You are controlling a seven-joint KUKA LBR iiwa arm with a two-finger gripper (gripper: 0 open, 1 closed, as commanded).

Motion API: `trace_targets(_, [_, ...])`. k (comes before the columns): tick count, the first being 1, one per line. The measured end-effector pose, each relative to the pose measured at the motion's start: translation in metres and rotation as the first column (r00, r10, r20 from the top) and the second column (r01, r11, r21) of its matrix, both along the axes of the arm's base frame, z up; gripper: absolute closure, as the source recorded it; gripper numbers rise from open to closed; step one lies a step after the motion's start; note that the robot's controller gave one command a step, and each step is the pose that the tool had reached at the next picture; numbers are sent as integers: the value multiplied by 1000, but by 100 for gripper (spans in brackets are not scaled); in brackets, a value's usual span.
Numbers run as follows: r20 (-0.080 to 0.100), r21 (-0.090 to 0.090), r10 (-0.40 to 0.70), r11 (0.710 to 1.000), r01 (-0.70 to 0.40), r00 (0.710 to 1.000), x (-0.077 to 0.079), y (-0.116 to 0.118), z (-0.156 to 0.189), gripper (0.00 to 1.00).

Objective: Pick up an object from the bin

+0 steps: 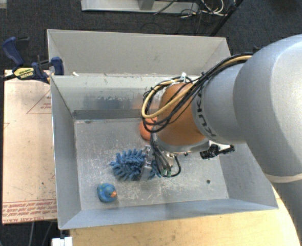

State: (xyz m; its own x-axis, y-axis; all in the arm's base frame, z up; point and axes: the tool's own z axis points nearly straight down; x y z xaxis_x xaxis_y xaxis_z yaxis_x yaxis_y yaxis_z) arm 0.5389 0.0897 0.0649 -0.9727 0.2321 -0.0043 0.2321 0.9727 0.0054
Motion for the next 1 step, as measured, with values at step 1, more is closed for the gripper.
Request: trace_targets(1, [2, 0, 7, 1000, -7, 1000, 0, 0, 13, 100])
